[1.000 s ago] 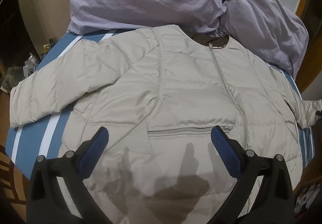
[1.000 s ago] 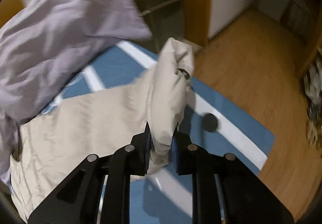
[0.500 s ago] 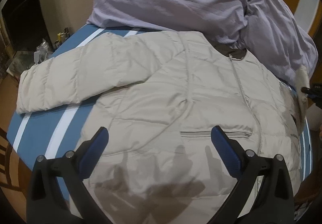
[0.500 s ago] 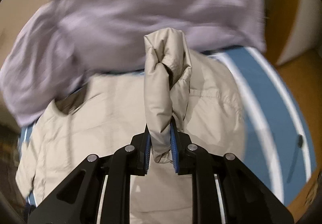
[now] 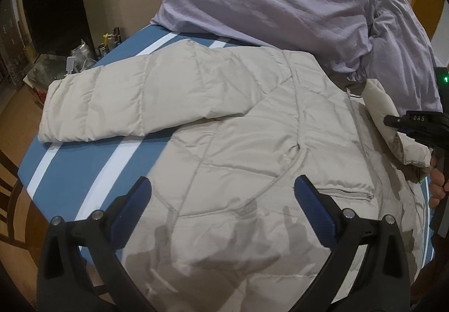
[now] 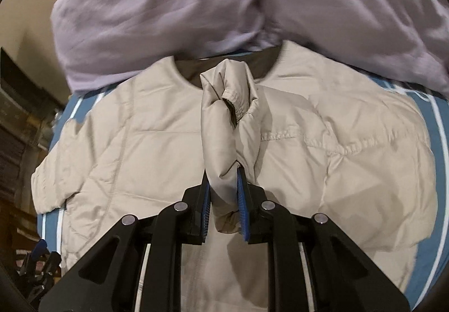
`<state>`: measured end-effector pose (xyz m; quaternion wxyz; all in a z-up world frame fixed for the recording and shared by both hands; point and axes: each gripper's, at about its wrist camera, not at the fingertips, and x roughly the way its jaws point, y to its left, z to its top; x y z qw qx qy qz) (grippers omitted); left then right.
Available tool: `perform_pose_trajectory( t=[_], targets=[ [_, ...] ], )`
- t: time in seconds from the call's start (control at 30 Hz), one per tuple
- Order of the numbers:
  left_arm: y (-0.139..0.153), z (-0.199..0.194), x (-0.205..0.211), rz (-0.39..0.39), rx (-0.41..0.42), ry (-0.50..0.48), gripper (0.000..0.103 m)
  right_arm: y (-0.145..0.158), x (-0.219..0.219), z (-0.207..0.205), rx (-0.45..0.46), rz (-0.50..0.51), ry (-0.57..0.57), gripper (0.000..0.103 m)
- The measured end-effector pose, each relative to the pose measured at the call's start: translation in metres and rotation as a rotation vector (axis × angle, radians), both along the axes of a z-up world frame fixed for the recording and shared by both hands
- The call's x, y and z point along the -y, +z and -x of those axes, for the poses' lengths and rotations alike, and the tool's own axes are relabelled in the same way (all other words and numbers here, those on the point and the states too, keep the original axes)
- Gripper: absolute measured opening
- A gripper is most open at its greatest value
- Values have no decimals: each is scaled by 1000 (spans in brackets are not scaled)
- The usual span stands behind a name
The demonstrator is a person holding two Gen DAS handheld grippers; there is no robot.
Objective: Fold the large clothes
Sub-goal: 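Carry the held sleeve across the jacket body toward the collar and open the right tool, then grasp the cuff of the other sleeve with the left tool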
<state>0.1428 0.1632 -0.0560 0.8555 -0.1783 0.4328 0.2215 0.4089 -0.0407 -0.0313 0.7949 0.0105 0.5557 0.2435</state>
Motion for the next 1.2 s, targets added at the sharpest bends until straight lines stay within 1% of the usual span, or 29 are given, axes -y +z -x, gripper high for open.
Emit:
perform_pose_trajectory(
  t=[0.13,0.2,0.27,0.37,0.43,0.47,0.5,0.53,0.57,0.6,0.63,0.67,0.77,0.83,0.93,1.0,1.03,1.1,1.2],
  targets=[
    [0,4,-7,-2,-2,23,101,2,-16,-1,-7,-30,17,18],
    [-1,6,-10,-1,-4,33,101,-2,-22,-1,-16,-40,26,18],
    [-3,7,-14,0,-8,44,101,-10,-25,2,-30,-25,42,18],
    [-4,7,-17,2,-13,54,101,-32,-31,10,-73,20,87,19],
    [-4,7,-19,1,-13,57,101,-36,-31,14,-80,30,101,21],
    [-3,7,-20,0,-13,58,101,-33,-30,15,-77,24,106,26],
    [-3,6,-20,-1,-14,59,101,-29,-28,15,-83,5,111,34],
    [-3,6,-21,-2,-14,59,101,-25,-26,15,-85,-16,111,39],
    [-4,5,-23,-3,-15,61,101,-19,-23,14,-76,-39,107,47],
    [-4,5,-25,-2,-16,64,101,-12,-19,13,-51,-54,94,56],
    [-4,5,-26,-2,-17,68,101,-7,-15,12,-25,-64,79,60],
    [-4,5,-29,1,-18,75,101,-4,-11,10,-6,-72,64,64],
    [-5,5,-38,3,-17,94,101,-5,6,-1,1,-79,-18,64],
    [-5,6,-45,-1,-19,108,101,-15,14,-8,2,-28,-84,64],
    [-6,9,-58,-1,-23,137,101,-26,13,-9,37,71,-105,65],
    [-7,12,-68,-2,-26,160,101,-34,12,-8,37,94,-97,73],
    [-8,14,-76,-1,-28,178,101,-39,8,-6,42,114,-88,75],
    [-8,16,-85,2,-30,199,101,-46,0,-2,62,151,-72,82],
    [-10,21,-103,6,-29,238,101,-55,-9,5,106,213,-55,87]
  ],
)
